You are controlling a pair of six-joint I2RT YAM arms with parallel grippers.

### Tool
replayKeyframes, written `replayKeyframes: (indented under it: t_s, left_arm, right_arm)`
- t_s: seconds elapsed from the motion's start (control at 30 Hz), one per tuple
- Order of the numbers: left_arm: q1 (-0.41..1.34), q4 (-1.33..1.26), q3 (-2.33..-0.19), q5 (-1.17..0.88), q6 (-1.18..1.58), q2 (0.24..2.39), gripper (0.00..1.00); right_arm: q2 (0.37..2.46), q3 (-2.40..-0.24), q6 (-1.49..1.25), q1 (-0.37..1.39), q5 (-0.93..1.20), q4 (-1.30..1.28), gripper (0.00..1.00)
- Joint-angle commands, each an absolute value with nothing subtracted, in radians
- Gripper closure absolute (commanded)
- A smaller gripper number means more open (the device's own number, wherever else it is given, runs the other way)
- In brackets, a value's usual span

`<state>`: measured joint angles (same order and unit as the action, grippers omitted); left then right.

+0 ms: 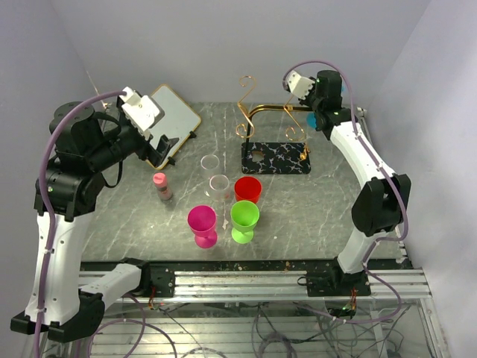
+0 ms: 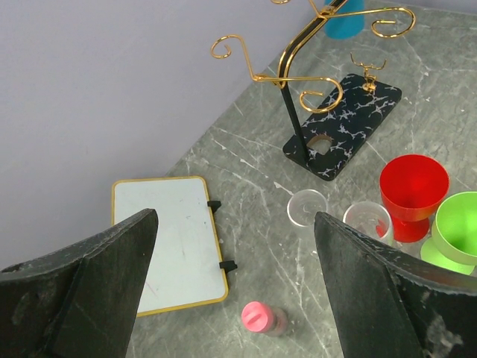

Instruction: Place the wine glass upside down on the wine glass rack

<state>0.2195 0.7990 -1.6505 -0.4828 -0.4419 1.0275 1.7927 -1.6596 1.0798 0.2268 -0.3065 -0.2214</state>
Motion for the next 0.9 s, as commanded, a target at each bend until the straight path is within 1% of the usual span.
replayKeyframes:
  t_s: [0.0,0.07,0.23,0.43,0.6,0.77,0.87]
  left_arm:
    - [0.212,0.788,-1.626,-0.473,-0.449,1.027,0.04]
    - [0.212,0.782,-1.609,-0.469,-0.445,1.03,0.04]
    - [0.212,0.776,-1.539,-0.438,-0.463,1.031,0.06]
    - [0.226,0.907,-1.472,-0.498,-0.552,1.063,0.1]
    - [0.321,0.991,-1.381,-0.539,-0.594,1.086,0.18]
    - [0.374,0.997,-1.27,-0.541,-0.623,1.095,0.18]
    - [0.416,1.009,-1.241,-0.529,-0.631,1.121,0.19]
  right_arm:
    - [1.746,-1.708,1.008,0.24,-0.252,-0.279,0.68]
    - [1.737,-1.715,0.992,0.243,-0.24,-0.298,0.65]
    - [1.694,-1.715,0.956,0.247,-0.206,-0.314,0.62]
    - [1.624,-1.709,0.916,0.251,-0.223,-0.308,0.61]
    - [1.554,-1.712,0.823,0.25,-0.27,-0.34,0.6]
    - [1.473,-1.705,0.683,0.25,-0.233,-0.463,0.57]
    - [1.426,-1.691,0.602,0.252,-0.176,-0.538,0.51]
